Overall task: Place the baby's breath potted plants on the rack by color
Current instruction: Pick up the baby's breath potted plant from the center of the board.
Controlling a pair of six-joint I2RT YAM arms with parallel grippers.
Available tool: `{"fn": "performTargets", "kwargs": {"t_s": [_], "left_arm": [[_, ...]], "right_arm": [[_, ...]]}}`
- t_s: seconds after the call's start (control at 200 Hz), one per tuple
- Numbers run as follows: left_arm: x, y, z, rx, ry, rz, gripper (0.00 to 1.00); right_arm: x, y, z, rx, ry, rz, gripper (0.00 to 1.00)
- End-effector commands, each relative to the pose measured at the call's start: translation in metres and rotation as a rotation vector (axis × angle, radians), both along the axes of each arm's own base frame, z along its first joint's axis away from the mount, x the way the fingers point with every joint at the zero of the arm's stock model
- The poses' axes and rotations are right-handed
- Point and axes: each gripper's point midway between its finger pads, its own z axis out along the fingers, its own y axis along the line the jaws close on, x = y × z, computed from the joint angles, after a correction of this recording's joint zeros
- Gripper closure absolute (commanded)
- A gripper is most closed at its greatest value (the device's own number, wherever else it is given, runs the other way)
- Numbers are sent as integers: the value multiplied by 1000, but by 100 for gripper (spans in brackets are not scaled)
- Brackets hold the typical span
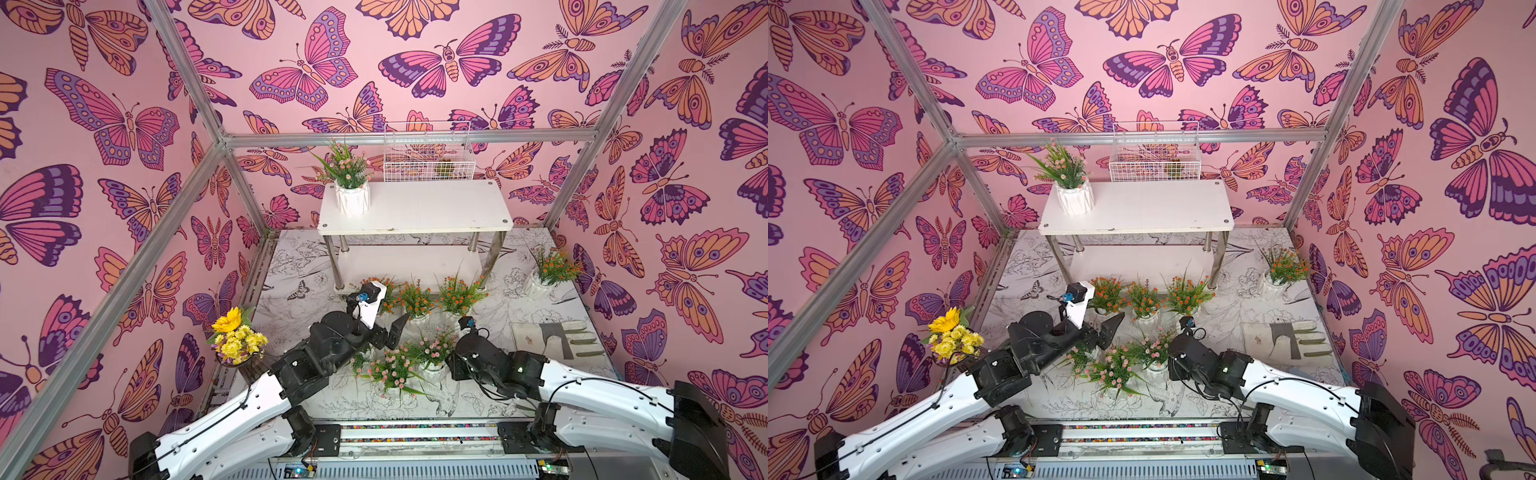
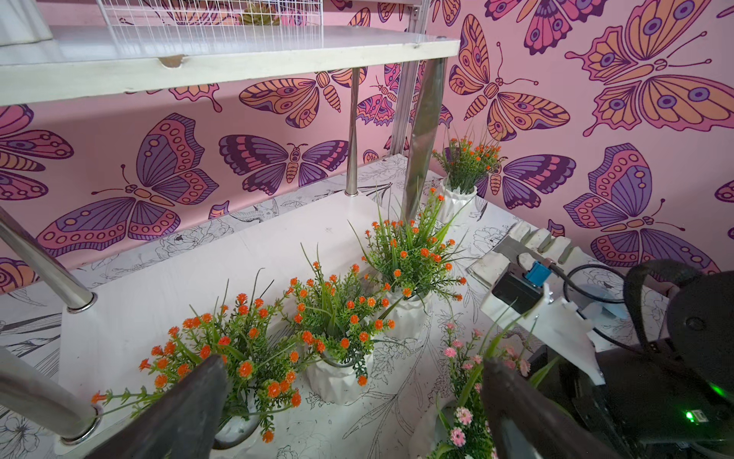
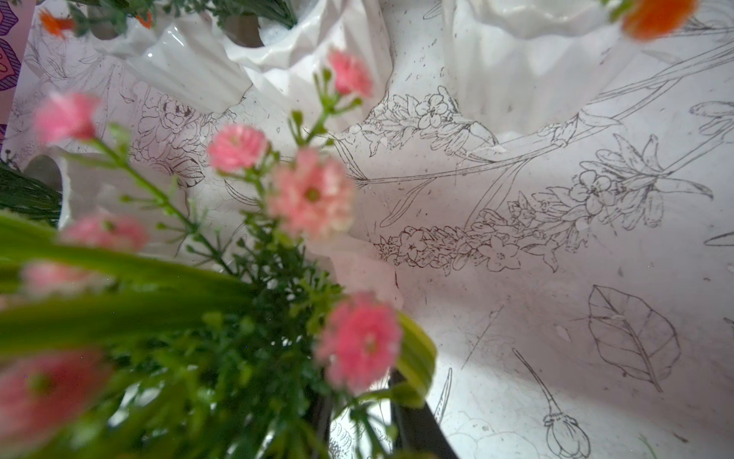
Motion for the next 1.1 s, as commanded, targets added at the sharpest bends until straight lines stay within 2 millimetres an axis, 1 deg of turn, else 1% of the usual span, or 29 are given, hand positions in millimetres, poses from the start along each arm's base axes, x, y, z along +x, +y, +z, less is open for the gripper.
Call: {"fn": "performTargets", "kwargs": {"t_s": [0.0, 0.19, 0.471, 0.601, 0.801, 0.936, 1.097], "left_arm": [[0, 2, -8, 24, 7, 11, 0], [0, 4, -9, 21, 10, 13, 0], [-1, 4, -14, 25, 20, 11, 0], [-1, 3, -15, 25, 23, 10, 0], [-2, 2, -17, 24, 29, 3, 0], [-3, 1, -17, 22, 30, -7, 0], [-6, -2, -19, 25, 34, -30, 0]], "right_arm": [[5, 4, 6, -16, -20, -2, 77], [7, 3, -1, -45, -5, -27, 81], [10, 0, -11, -107, 17, -48, 83], [11, 2, -17, -131, 27, -51, 84], [13, 2, -20, -164, 35, -52, 94], [15, -2, -11, -195, 16, -43, 97], [20, -14, 13, -244, -34, -44, 100]]}}
